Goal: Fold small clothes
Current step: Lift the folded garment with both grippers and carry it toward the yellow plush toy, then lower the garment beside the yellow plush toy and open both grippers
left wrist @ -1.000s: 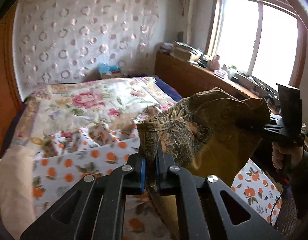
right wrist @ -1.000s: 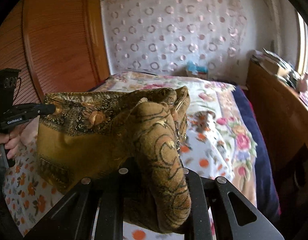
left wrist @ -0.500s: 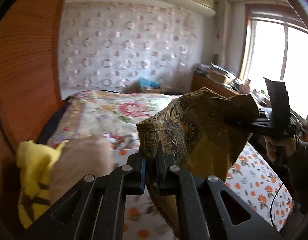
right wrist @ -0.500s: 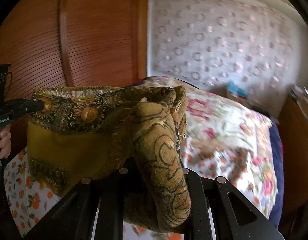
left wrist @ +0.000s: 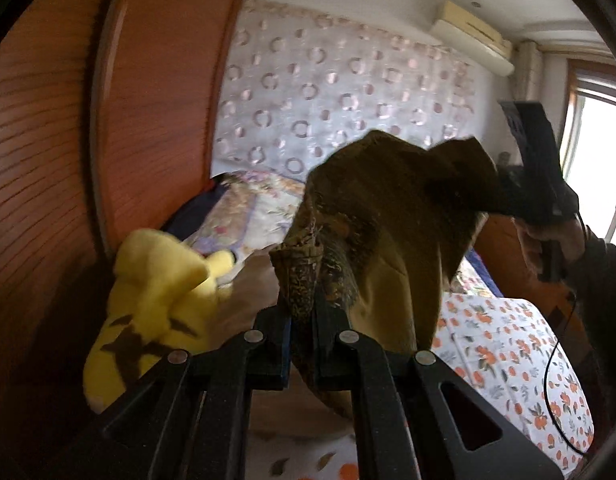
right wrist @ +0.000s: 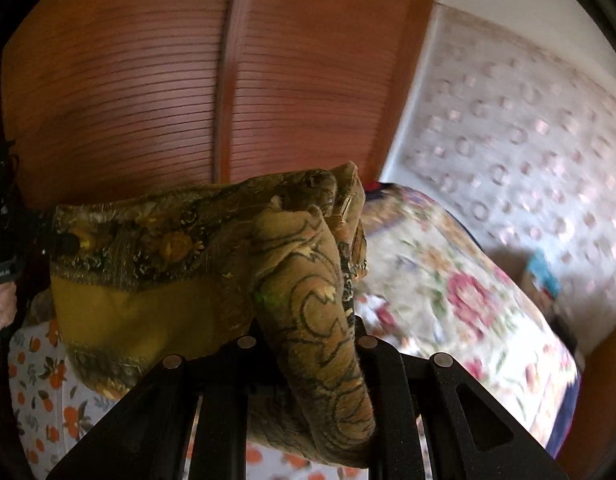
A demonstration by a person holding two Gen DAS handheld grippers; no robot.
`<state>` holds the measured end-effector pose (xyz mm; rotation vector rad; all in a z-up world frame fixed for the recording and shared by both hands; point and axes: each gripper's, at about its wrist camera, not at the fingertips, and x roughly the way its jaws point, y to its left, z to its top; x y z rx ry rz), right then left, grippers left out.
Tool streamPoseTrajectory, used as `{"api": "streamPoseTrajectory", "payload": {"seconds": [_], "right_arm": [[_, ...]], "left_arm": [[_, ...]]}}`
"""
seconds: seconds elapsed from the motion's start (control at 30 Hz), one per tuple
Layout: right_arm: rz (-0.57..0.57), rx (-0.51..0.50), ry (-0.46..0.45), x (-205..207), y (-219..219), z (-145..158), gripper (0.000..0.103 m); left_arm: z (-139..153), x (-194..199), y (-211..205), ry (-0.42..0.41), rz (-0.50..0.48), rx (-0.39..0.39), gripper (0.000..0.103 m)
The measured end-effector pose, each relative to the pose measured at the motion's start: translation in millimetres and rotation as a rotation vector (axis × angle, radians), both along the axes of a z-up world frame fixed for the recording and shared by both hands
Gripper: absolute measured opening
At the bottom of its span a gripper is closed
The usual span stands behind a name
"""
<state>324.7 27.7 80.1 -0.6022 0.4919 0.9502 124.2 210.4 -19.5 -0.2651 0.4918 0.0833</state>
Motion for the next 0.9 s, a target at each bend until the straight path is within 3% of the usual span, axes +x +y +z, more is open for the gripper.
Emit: {"api": "streamPoseTrajectory", "payload": {"seconds": [0.27,0.37,0.4,0.53,0.7,0.8,0.9], "right_arm": [[0.093,-0.099,0.027,45,87,-24,0.017],[0.079,-0.093,0.066,65,104,-33,0.020],[0.067,-0.094,0.081,72,113,-37,0.026],[-0.024,-0.091,0.076,86,123,-40,0.057],[-0.156,-0.017,0.025,103,116,-33,0.062],[-0.192,0.021,0.037,106,105,-37,0.062],[-0.167,0.037,0.115,100,97,-56,0.062]], "left_arm": [[-47,-7,26,0.109,0.079,-0.048,0.008],[-61,-7,27,0.142,0.092,-0.043,0.008],[-65,-9,31,0.149,0.092,-0.046,0.008],[-71,-6,36,0.169,0.098,-0.040,0.008],[-69,-7,34,0.168,0.101,-0.014,0.008],[-69,-6,34,0.170,0.105,-0.004,0.008],[-71,-6,34,0.178,0.111,-0.001,0.008]]}}
